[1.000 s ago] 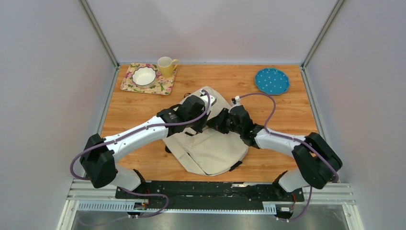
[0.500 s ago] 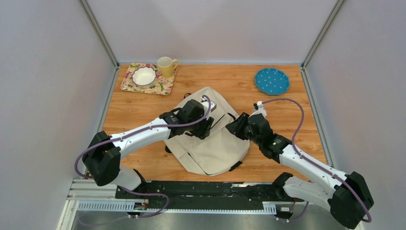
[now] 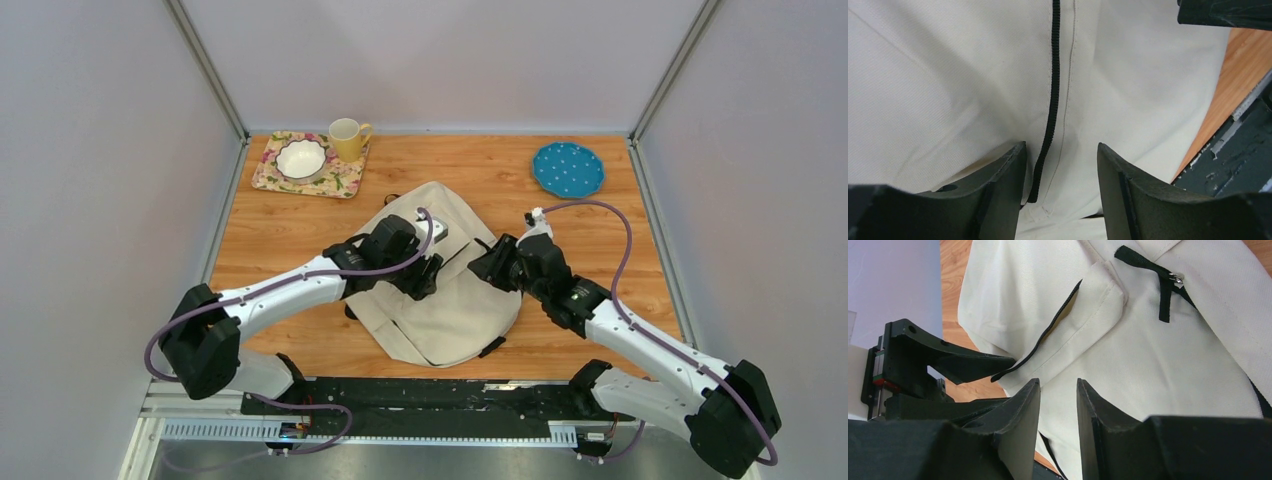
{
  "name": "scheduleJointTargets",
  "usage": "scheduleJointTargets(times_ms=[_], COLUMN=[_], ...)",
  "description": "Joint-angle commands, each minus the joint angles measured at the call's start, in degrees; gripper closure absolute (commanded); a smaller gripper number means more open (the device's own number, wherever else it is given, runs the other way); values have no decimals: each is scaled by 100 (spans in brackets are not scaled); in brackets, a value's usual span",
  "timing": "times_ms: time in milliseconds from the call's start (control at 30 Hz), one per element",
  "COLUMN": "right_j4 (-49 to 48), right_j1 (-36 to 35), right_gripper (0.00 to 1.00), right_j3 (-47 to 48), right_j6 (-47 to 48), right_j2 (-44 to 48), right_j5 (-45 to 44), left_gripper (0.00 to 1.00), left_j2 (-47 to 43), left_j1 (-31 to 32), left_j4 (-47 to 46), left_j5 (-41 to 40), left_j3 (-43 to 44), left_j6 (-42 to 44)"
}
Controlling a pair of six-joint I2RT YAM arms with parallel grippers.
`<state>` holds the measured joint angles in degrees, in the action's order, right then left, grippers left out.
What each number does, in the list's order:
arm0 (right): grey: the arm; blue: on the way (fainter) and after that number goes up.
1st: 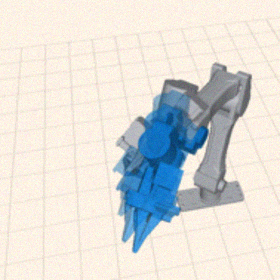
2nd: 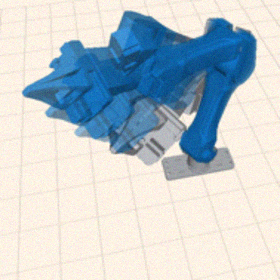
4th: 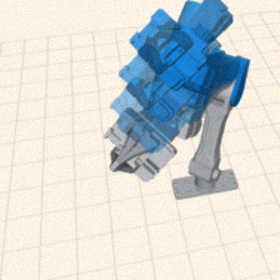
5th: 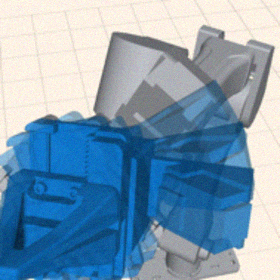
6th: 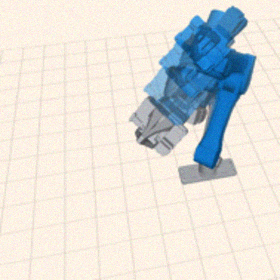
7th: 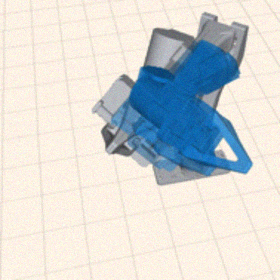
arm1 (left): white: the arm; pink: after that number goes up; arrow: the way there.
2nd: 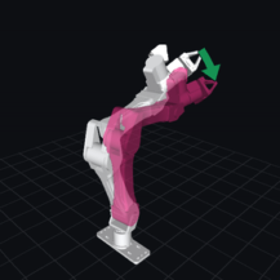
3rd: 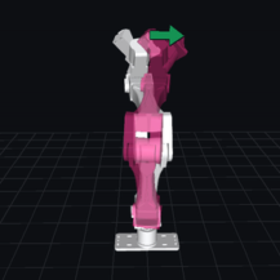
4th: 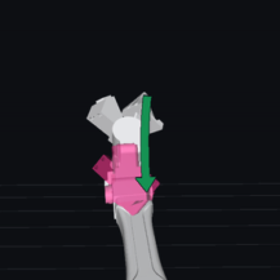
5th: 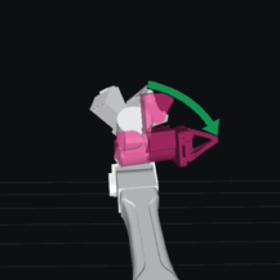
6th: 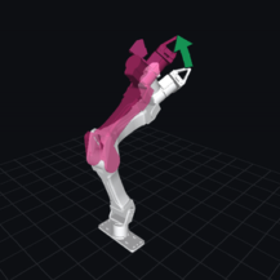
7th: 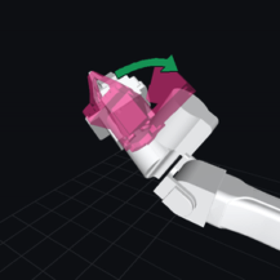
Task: Pack the student bag
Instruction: Adjust the student bag at the center of the board.
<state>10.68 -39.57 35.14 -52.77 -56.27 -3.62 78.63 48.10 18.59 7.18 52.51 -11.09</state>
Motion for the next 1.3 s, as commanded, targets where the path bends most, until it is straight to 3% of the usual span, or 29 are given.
scheduleJointTargets(times_ms=[0, 233, 400, 600, 767, 1100, 1267], right_j4=[-13, 31, 31, 31, 5, -22, -66], right_j1=[2, 11, 11, 2, 11, 11, 11], right_gripper=[64, 64, 64, 64, 64, 64, 64], right_j3=[230, 257, 248, 266, 204, 231, 283], right_j6=[127, 118, 136, 118, 92, 109, 109], right_j2=[-33, -59, -59, -77, -77, -182, -314], right_j5=[98, 142, 142, 212, 221, 483, 590], left_gripper=[39, 38, 37, 35, 33, 35, 36], left_j2=[283, 882, 601, -136, -779, -876, -709], left_j1=[-11, -19, -11, -11, -11, -11, -20], left_j4=[277, 365, 206, 409, 698, 646, 514], left_j5=[959, 1574, 1418, -125, -604, 529, 653], left_j3=[180, 567, 532, 515, 462, -258, -303], left_j6=[142, 204, 212, 239, 283, 116, 134])
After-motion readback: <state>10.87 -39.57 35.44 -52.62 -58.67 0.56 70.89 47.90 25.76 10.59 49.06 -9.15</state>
